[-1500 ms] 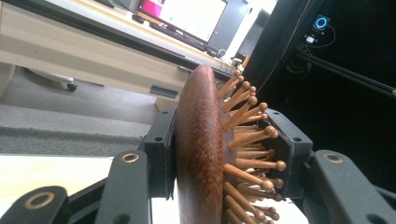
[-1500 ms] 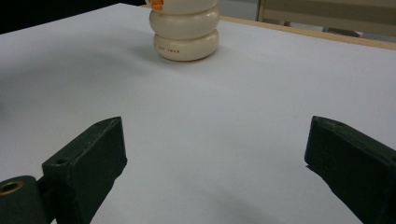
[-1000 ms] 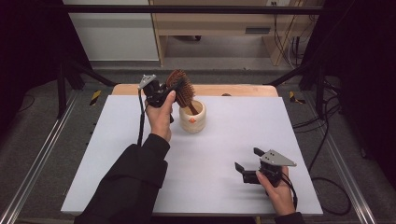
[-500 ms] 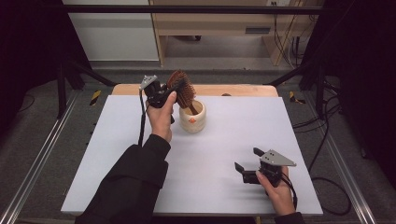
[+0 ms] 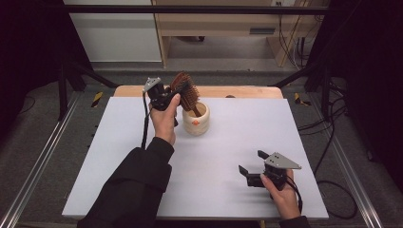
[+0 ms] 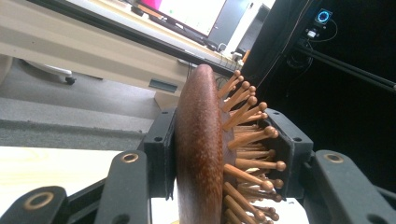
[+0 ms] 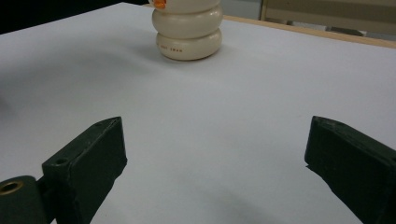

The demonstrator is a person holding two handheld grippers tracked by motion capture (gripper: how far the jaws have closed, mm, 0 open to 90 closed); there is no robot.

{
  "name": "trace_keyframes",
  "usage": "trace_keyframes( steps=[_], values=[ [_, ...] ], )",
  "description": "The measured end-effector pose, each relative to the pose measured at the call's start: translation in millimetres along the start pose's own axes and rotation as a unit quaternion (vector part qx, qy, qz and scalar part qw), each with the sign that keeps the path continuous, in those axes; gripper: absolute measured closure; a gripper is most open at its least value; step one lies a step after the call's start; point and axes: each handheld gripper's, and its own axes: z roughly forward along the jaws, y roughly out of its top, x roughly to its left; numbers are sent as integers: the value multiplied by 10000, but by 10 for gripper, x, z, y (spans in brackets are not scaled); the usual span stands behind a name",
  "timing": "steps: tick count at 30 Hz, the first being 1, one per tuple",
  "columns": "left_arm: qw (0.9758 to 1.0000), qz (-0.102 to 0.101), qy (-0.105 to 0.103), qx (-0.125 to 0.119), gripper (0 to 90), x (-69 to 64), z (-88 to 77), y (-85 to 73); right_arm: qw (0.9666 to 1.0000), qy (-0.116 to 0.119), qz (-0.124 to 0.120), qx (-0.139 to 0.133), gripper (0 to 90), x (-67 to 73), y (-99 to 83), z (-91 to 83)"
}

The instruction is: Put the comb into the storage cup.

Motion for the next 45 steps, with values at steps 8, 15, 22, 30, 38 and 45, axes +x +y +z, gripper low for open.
trace_keyframes(
  steps=[8, 15, 22, 30, 38, 45],
  values=[
    [10000, 1, 8, 12, 505, -7, 17, -20, 10000, 6, 5, 1, 56, 1, 0, -1],
    [10000, 5, 19, 28, 504, -1, 18, -32, 10000, -8, -2, 2, 56, -1, 0, 0],
    [10000, 5, 20, 40, 503, 1, 24, -48, 10000, -4, 1, -1, 56, 1, 0, 0],
    [10000, 7, 38, 64, 502, 6, 32, -75, 10000, -1, 7, 5, 56, 3, 0, -2],
    [10000, -11, 51, 62, 502, 12, 38, -91, 10000, -2, 6, 2, 56, 1, 0, -3],
    [9999, -13, 97, 62, 499, 20, 30, -96, 10000, -14, 5, 10, 56, 1, -2, -7]
  ],
)
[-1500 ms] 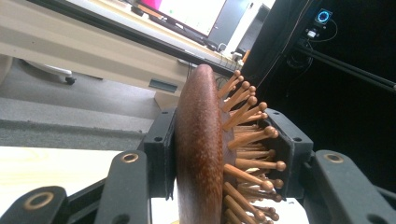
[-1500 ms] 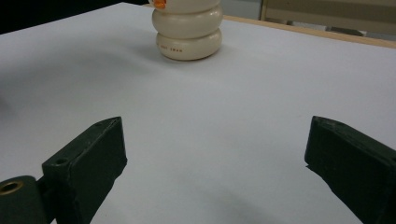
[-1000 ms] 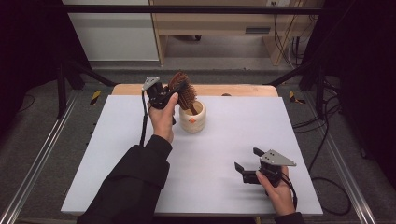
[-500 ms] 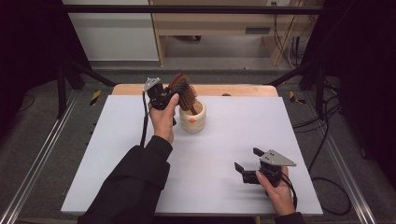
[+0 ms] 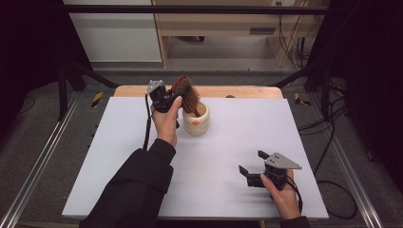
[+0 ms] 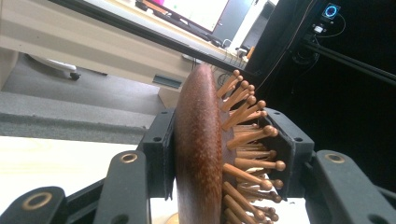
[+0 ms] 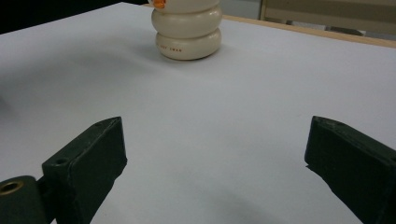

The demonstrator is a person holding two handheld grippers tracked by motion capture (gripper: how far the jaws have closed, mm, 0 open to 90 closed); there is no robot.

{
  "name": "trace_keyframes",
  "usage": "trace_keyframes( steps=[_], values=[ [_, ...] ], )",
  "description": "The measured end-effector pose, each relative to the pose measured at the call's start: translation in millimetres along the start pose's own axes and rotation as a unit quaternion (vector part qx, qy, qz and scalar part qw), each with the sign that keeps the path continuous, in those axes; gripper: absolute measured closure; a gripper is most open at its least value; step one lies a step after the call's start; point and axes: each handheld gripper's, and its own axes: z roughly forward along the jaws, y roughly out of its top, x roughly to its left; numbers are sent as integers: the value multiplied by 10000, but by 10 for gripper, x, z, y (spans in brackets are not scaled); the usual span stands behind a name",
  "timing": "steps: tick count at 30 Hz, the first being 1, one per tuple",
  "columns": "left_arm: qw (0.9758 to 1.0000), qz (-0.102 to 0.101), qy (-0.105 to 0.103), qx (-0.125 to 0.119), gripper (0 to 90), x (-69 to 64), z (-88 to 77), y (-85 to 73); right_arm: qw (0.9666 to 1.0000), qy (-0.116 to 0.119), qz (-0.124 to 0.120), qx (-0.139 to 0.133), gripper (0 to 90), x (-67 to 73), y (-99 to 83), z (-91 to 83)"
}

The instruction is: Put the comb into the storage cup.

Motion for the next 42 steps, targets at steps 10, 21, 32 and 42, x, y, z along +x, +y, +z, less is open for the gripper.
trace_keyframes(
  steps=[10, 21, 32, 42],
  values=[
    [9999, -105, 82, 11, 492, 38, 0, 0, 10000, 1, -2, 6, 56, -1, -2, 3],
    [9995, -275, 142, 73, 474, 116, -20, 6, 10000, 5, -28, 14, 56, 1, -6, 10],
    [9991, -374, 177, 111, 446, 154, -20, 9, 10000, 17, -13, 35, 56, 7, -8, 13],
    [9991, -381, 139, 83, 384, 167, -31, 5, 10000, 27, -30, 46, 56, 11, -12, 20]
  ],
)
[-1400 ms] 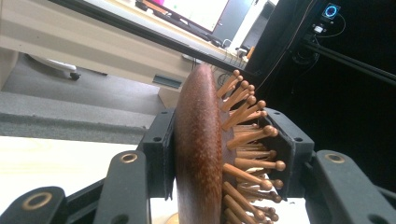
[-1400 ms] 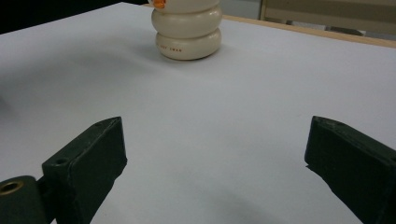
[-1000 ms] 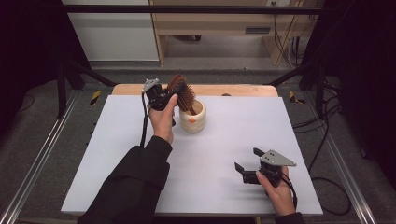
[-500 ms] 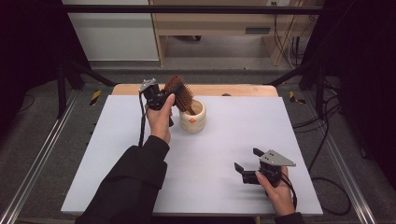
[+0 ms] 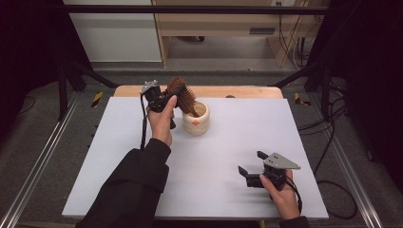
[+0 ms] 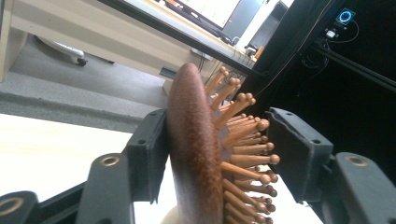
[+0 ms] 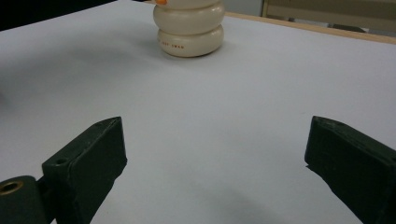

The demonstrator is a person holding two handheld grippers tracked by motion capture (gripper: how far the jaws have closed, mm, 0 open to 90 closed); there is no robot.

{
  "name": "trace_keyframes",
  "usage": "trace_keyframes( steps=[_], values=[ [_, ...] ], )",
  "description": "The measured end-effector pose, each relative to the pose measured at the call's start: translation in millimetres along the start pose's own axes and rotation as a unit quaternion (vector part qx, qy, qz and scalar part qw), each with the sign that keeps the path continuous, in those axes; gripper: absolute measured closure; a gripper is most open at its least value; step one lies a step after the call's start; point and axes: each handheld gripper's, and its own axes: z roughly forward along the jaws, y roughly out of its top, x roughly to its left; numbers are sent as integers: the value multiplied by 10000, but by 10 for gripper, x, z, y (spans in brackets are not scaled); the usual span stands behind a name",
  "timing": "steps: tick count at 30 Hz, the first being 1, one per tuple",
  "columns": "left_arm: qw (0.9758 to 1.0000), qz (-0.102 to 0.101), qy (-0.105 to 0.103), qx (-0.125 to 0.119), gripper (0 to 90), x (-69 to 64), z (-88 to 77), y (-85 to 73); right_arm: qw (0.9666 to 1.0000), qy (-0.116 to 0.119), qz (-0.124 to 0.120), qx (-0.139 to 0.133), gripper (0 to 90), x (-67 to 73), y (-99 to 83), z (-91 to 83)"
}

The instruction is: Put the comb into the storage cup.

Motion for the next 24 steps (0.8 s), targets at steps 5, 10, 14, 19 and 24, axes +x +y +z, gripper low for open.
trace_keyframes(
  steps=[5, 10, 14, 19, 24],
  values=[
    [10000, 83, 7, -11, 347, -15, -16, -10, 10000, -1, -2, 17, 56, -1, -1, 3],
    [9996, 279, 41, -36, 307, -34, -28, -20, 10000, -2, -5, 18, 56, 0, -1, 1],
    [9995, 315, 36, -36, 290, -34, -40, -29, 10000, 11, -7, 13, 56, -2, 2, -4],
    [9993, 365, 122, -30, 222, -40, -66, -25, 10000, 10, -3, 13, 56, -1, 3, -6],
    [9993, 338, 164, -11, 131, -36, -87, -46, 10000, 11, 3, 7, 56, 2, 5, -5]
  ],
)
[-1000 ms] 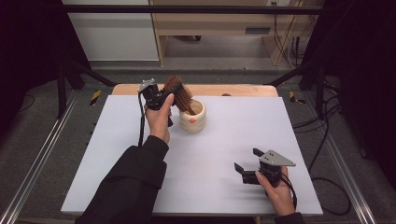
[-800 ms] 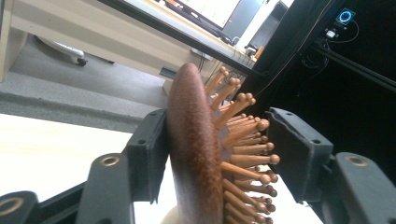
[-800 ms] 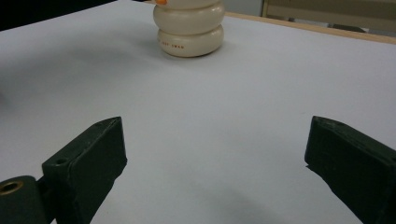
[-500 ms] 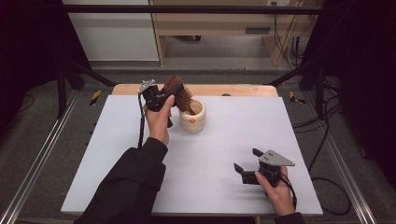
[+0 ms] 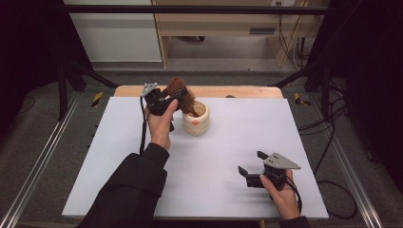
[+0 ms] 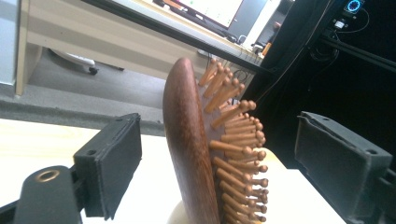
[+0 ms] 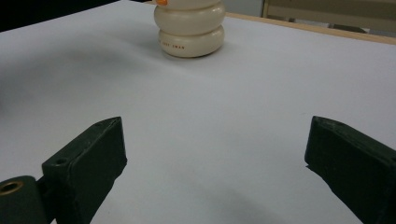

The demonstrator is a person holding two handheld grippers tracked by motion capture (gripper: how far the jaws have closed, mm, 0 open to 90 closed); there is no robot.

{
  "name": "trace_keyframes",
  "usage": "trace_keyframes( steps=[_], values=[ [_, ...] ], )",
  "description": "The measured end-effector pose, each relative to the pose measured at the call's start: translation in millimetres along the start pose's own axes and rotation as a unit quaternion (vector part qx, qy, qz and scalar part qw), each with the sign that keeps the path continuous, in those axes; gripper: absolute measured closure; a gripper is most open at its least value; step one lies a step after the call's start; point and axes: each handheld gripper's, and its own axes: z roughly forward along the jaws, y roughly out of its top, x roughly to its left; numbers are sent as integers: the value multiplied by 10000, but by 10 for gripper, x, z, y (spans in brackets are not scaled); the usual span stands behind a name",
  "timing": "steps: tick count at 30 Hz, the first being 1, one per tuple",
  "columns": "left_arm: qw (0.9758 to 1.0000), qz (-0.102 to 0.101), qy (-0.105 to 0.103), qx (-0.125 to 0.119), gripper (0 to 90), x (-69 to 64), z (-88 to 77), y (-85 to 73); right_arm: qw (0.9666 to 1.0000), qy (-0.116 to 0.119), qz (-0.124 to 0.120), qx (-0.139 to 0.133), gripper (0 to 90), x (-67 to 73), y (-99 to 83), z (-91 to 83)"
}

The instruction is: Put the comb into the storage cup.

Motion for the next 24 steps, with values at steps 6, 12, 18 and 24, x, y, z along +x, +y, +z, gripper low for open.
trace_keyframes(
  steps=[6, 12, 18, 24],
  values=[
    [10000, -5, -69, -65, 106, -6, -1, -13, 10000, 15, 4, 5, 56, 3, 2, 0],
    [9999, -38, -103, -113, 94, -2, -9, -15, 10000, 11, -3, 4, 56, -2, 2, -2],
    [9997, -96, -182, -91, 95, 11, -15, -26, 10000, 14, -3, 9, 56, 2, 2, -1],
    [9995, -85, -219, -188, 72, 3, -17, -24, 10000, 11, -12, 14, 56, 5, 2, 2]
  ],
)
